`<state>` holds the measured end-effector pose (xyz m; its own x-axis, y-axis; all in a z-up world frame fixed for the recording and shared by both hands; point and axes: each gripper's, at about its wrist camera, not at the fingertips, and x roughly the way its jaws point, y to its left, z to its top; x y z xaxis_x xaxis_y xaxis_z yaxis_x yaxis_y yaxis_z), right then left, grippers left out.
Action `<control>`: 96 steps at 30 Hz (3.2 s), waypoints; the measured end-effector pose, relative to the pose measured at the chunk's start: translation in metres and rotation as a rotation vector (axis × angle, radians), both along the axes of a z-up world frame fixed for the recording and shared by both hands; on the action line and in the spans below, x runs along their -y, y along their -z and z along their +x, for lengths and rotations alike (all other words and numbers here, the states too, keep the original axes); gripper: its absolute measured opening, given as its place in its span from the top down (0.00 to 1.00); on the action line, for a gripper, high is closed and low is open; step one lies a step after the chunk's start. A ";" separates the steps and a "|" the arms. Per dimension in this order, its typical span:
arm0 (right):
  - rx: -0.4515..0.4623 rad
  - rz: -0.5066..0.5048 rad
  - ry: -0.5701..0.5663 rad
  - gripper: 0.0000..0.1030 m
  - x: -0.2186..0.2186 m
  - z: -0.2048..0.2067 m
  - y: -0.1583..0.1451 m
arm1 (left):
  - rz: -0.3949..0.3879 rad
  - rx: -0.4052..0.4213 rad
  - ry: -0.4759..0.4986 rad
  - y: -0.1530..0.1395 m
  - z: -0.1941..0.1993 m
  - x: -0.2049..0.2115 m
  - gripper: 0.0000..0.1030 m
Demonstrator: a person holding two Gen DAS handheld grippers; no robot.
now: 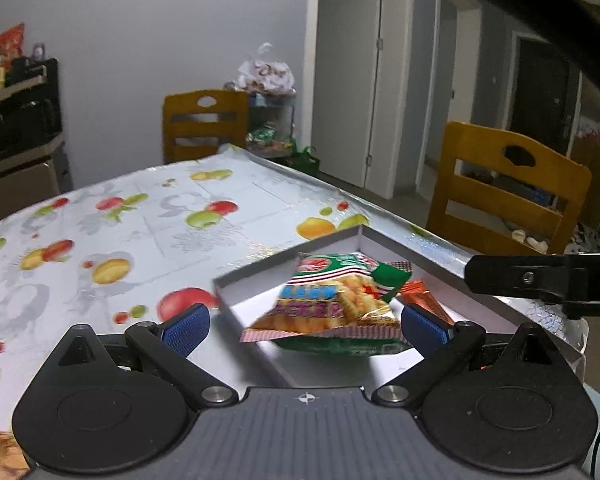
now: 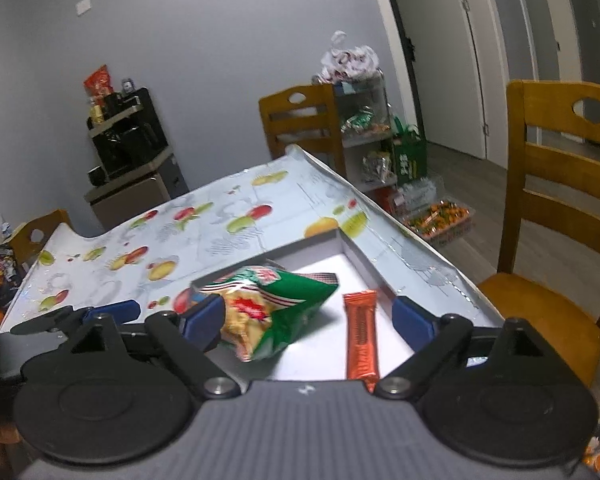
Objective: Organize snacks
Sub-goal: 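Lower the candy bar into the box and open the right gripper while the left gripper releases the green bag, then move both grippers back over the snack pile, then grasp the tan peanut bag with the left gripper while the right gripper grasps the gold-wrapped chocolate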
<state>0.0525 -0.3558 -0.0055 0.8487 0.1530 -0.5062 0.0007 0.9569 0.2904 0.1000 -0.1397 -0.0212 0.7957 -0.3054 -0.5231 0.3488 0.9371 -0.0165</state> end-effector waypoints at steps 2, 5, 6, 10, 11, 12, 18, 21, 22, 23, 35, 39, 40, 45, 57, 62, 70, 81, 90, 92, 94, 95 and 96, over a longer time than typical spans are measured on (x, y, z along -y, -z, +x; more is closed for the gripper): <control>0.012 -0.010 -0.020 0.09 -0.005 -0.007 -0.005 | 0.004 0.018 -0.006 -0.006 -0.008 -0.010 0.00; 0.035 -0.020 -0.052 0.09 -0.016 -0.015 -0.015 | -0.008 0.031 -0.022 -0.015 -0.017 -0.026 0.00; 0.046 -0.019 -0.058 0.08 -0.020 -0.018 -0.017 | -0.011 0.034 -0.027 -0.018 -0.021 -0.033 0.00; 0.090 -0.015 -0.089 0.05 -0.034 -0.028 -0.028 | -0.001 0.049 -0.057 -0.023 -0.038 -0.062 0.00; 0.096 -0.021 -0.097 0.05 -0.038 -0.031 -0.030 | 0.003 0.049 -0.067 -0.023 -0.041 -0.069 0.00; 0.099 -0.028 -0.104 0.05 -0.042 -0.033 -0.031 | 0.005 0.049 -0.078 -0.023 -0.045 -0.077 0.00; 0.104 -0.069 -0.154 0.03 -0.070 -0.039 -0.034 | 0.043 0.024 -0.133 -0.013 -0.067 -0.117 0.00; 0.104 -0.108 -0.195 0.03 -0.088 -0.041 -0.031 | 0.067 0.020 -0.167 -0.005 -0.078 -0.138 0.00; 0.106 -0.123 -0.209 0.03 -0.095 -0.042 -0.030 | 0.073 0.016 -0.180 -0.002 -0.081 -0.144 0.00; 0.107 -0.139 -0.227 0.03 -0.102 -0.043 -0.028 | 0.076 0.007 -0.201 0.002 -0.081 -0.152 0.00; 0.037 -0.282 -0.444 0.03 -0.188 -0.041 0.005 | 0.033 -0.061 -0.344 0.031 -0.070 -0.196 0.00; 0.022 -0.344 -0.501 0.03 -0.210 -0.040 0.020 | 0.021 -0.052 -0.342 0.036 -0.064 -0.193 0.00; 0.017 -0.365 -0.506 0.03 -0.216 -0.040 0.024 | 0.015 -0.055 -0.344 0.037 -0.063 -0.193 0.00; -0.019 -0.399 -0.551 0.03 -0.235 -0.039 0.040 | 0.005 -0.071 -0.343 0.043 -0.057 -0.192 0.00; -0.073 -0.367 -0.581 0.04 -0.256 -0.025 0.068 | -0.032 -0.094 -0.300 0.056 -0.053 -0.192 0.04; -0.083 -0.384 -0.584 0.09 -0.262 -0.022 0.074 | -0.053 -0.123 -0.295 0.059 -0.049 -0.194 0.22; -0.107 -0.328 -0.562 0.26 -0.265 -0.010 0.076 | -0.064 -0.118 -0.321 0.058 -0.050 -0.197 0.32; -0.068 -0.281 -0.554 0.37 -0.280 0.003 0.078 | -0.184 -0.112 -0.371 0.058 -0.053 -0.218 0.53; -0.014 -0.312 -0.523 0.77 -0.290 0.005 0.082 | -0.193 -0.111 -0.371 0.058 -0.053 -0.219 0.54; -0.017 -0.311 -0.507 0.77 -0.288 0.006 0.082 | -0.192 -0.111 -0.371 0.058 -0.053 -0.218 0.54; -0.019 -0.308 -0.496 0.77 -0.286 0.006 0.083 | -0.192 -0.111 -0.371 0.058 -0.053 -0.218 0.54; -0.019 -0.311 -0.494 0.77 -0.286 0.006 0.083 | -0.192 -0.111 -0.371 0.058 -0.053 -0.219 0.54; -0.018 -0.318 -0.494 0.77 -0.287 0.005 0.083 | -0.192 -0.112 -0.371 0.058 -0.053 -0.219 0.54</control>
